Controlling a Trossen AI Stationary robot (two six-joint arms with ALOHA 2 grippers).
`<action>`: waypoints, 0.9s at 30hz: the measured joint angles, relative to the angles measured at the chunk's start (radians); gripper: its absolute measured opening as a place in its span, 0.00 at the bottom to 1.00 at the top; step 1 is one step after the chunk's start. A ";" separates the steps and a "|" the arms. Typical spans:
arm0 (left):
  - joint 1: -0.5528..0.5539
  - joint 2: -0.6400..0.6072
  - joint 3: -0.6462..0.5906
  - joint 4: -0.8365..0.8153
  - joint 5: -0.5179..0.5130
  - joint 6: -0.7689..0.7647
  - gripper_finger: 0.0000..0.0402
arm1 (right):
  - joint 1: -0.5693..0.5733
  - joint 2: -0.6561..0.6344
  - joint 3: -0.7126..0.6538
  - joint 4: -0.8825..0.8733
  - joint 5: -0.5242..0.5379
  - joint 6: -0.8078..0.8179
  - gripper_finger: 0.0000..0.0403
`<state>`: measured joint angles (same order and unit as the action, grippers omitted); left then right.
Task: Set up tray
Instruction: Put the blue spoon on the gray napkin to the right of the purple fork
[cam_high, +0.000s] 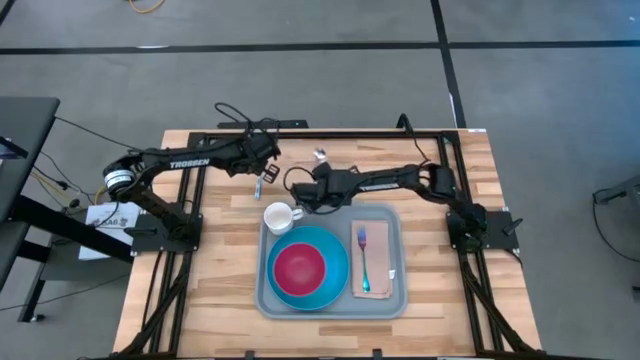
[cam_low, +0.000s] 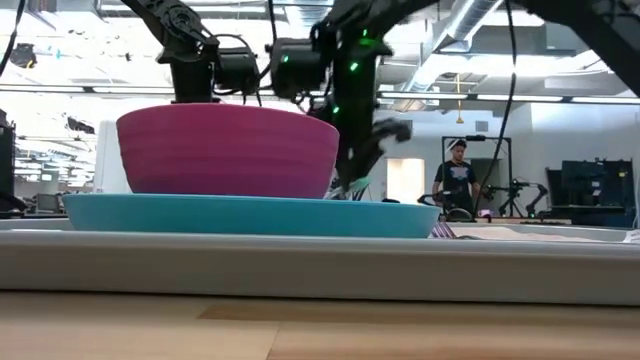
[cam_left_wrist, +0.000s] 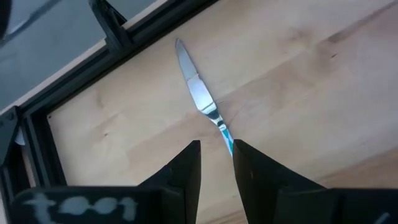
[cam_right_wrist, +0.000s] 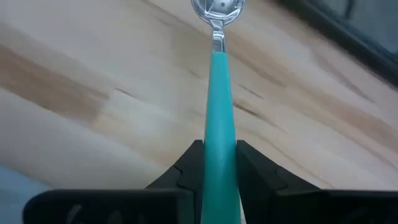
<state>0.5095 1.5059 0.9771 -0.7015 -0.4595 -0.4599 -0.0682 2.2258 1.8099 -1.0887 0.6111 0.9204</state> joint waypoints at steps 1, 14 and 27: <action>-0.005 0.000 0.000 0.000 -0.010 0.000 0.20 | 0.013 -0.012 0.000 -0.041 0.007 0.034 0.15; -0.028 0.000 0.000 0.001 -0.022 0.003 0.20 | 0.341 -0.121 -0.015 -0.485 -0.036 0.715 0.15; -0.028 0.000 0.001 0.022 -0.023 0.028 0.20 | 0.612 -0.117 -0.257 -0.393 -0.263 1.344 0.15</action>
<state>0.4820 1.5059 0.9783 -0.6800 -0.4828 -0.4320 0.5439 2.1090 1.5525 -1.4815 0.3483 2.2645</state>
